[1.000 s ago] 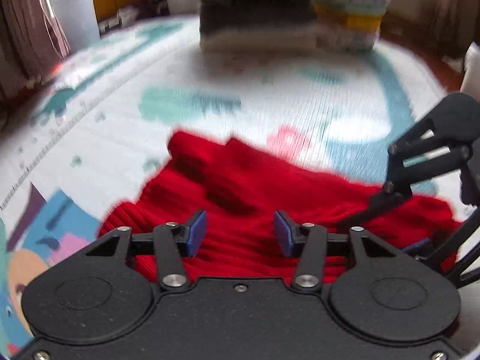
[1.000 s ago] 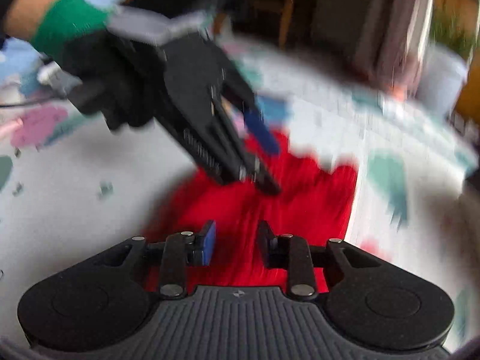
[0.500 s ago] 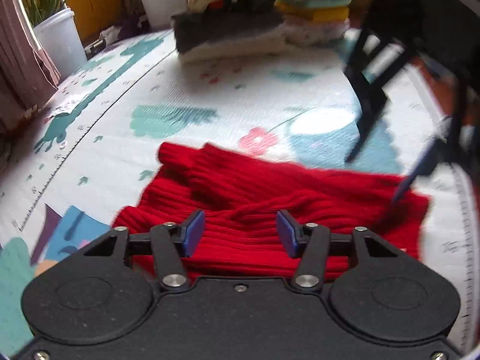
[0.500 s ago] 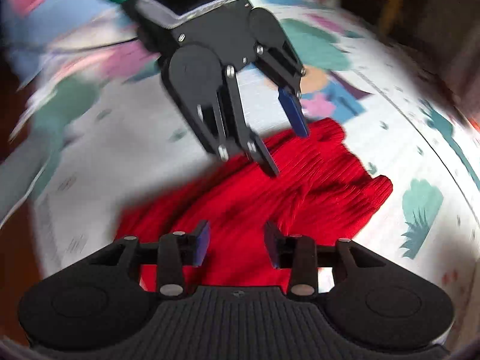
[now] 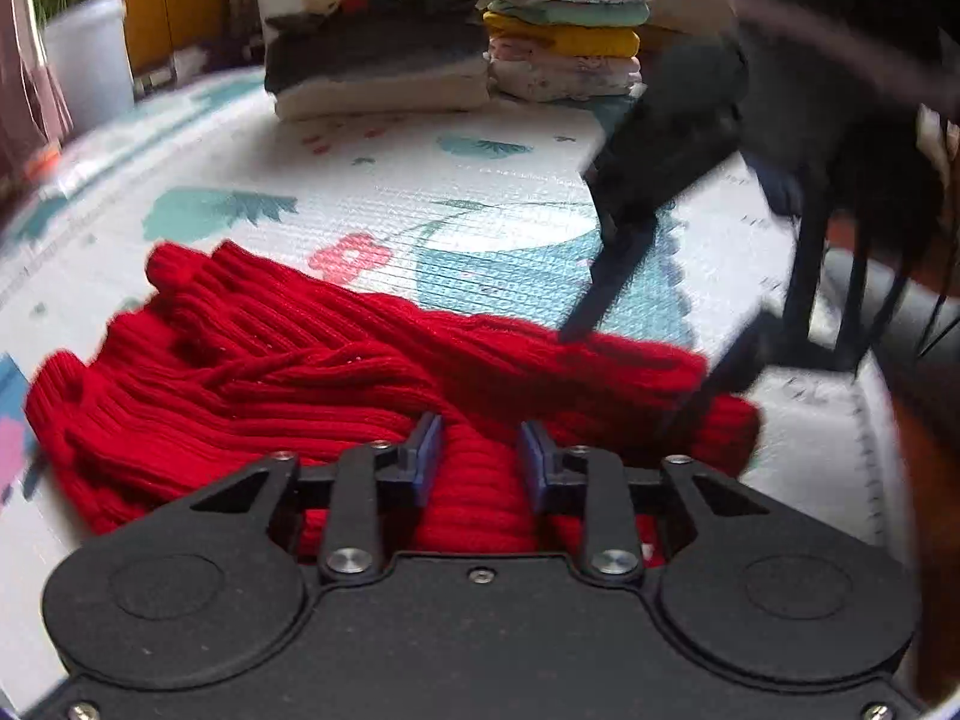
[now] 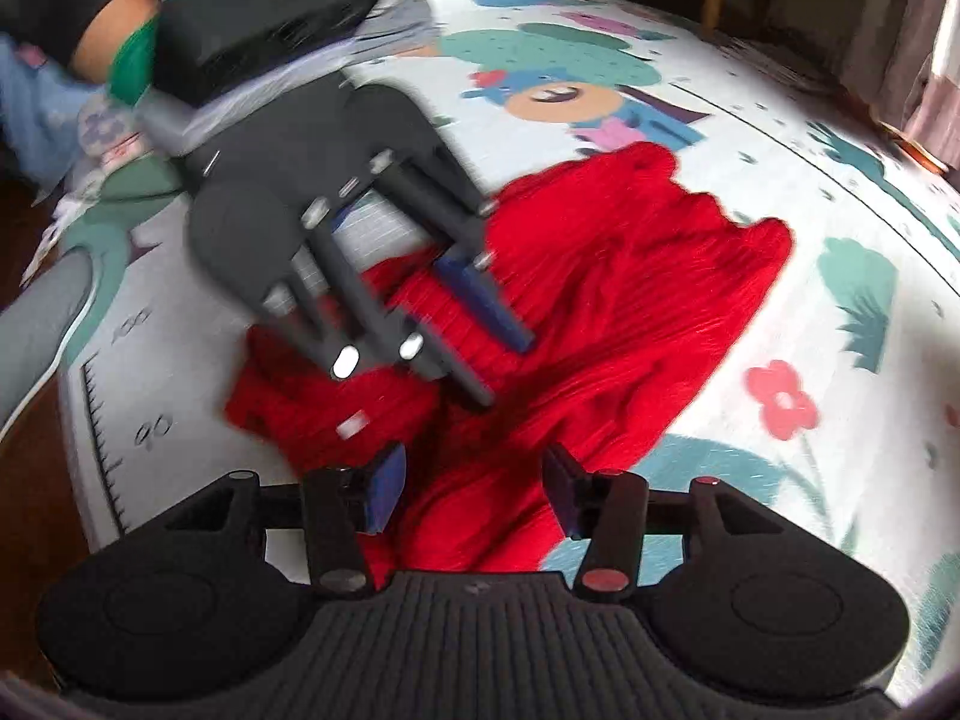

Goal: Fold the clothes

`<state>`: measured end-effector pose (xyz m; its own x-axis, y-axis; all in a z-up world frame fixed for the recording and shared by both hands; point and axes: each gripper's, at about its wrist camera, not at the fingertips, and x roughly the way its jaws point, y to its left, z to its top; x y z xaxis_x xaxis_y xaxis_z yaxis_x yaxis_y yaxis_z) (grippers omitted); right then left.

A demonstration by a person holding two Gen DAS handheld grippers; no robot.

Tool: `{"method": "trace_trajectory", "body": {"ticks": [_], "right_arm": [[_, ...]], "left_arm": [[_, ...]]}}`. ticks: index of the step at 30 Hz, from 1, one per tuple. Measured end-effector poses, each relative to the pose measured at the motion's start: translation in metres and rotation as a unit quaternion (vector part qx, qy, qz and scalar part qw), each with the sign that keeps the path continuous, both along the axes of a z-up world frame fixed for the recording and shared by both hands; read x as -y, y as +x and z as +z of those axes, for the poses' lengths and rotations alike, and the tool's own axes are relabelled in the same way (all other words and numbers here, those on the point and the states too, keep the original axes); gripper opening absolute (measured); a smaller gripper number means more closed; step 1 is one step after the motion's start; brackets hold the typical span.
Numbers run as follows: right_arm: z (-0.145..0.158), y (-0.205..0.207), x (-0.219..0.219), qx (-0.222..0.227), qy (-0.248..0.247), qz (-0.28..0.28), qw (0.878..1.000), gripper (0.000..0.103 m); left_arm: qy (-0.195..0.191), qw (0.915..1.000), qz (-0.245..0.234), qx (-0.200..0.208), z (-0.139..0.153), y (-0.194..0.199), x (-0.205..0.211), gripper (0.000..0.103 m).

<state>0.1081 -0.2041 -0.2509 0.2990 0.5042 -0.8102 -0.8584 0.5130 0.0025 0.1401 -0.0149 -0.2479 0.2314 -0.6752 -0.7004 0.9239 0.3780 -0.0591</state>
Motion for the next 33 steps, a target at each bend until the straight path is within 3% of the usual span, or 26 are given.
{"method": "trace_trajectory", "body": {"ticks": [3, 6, 8, 10, 12, 15, 20, 22, 24, 25, 28, 30, 31, 32, 33], "right_arm": [[0.002, -0.015, 0.009, 0.024, 0.01, 0.051, 0.998, 0.061], [0.007, -0.037, 0.017, 0.078, 0.01, 0.1, 0.992, 0.065], [0.003, -0.055, 0.019, 0.129, -0.017, 0.14, 0.982, 0.066], [-0.003, -0.07, 0.018, 0.175, -0.044, 0.176, 0.968, 0.066], [-0.01, -0.081, 0.018, 0.204, -0.066, 0.212, 0.953, 0.065], [-0.016, -0.088, 0.017, 0.225, -0.086, 0.243, 0.94, 0.066], [-0.027, -0.088, 0.018, 0.229, -0.111, 0.261, 0.931, 0.07], [-0.032, -0.087, 0.018, 0.226, -0.114, 0.263, 0.931, 0.066], [-0.035, -0.087, 0.018, 0.234, -0.116, 0.268, 0.927, 0.058], [-0.037, -0.086, 0.018, 0.241, -0.117, 0.27, 0.925, 0.058], [-0.042, -0.081, 0.017, 0.255, -0.122, 0.266, 0.922, 0.063], [-0.045, -0.076, 0.017, 0.255, -0.121, 0.262, 0.923, 0.066], [-0.046, -0.074, 0.016, 0.251, -0.116, 0.263, 0.924, 0.066], [-0.046, -0.073, 0.016, 0.25, -0.111, 0.267, 0.924, 0.065], [-0.047, -0.072, 0.016, 0.254, -0.107, 0.275, 0.921, 0.065]], "left_arm": [[-0.032, 0.9994, 0.012, 0.005, 0.032, -0.003, -0.033, 0.051], [0.007, 0.9952, -0.035, 0.092, 0.043, -0.033, -0.058, 0.054], [0.051, 0.9793, -0.107, 0.164, 0.036, -0.064, -0.066, 0.055], [0.082, 0.9563, -0.169, 0.224, 0.023, -0.093, -0.069, 0.058], [0.095, 0.9467, -0.193, 0.24, 0.011, -0.113, -0.066, 0.06], [0.088, 0.9473, -0.207, 0.228, 0.0, -0.128, -0.058, 0.065], [0.123, 0.9265, -0.224, 0.276, -0.019, -0.139, -0.046, 0.065], [0.147, 0.9049, -0.256, 0.306, -0.026, -0.136, -0.045, 0.065], [0.163, 0.8732, -0.303, 0.345, -0.029, -0.136, -0.049, 0.065], [0.168, 0.8675, -0.311, 0.351, -0.03, -0.136, -0.049, 0.065], [0.176, 0.8558, -0.324, 0.362, -0.031, -0.137, -0.045, 0.066], [0.182, 0.8642, -0.32, 0.343, -0.027, -0.13, -0.04, 0.066], [0.185, 0.8614, -0.317, 0.352, -0.027, -0.129, -0.039, 0.065], [0.188, 0.8566, -0.313, 0.365, -0.027, -0.128, -0.038, 0.054], [0.195, 0.8487, -0.314, 0.378, -0.027, -0.128, -0.037, 0.051]]}}
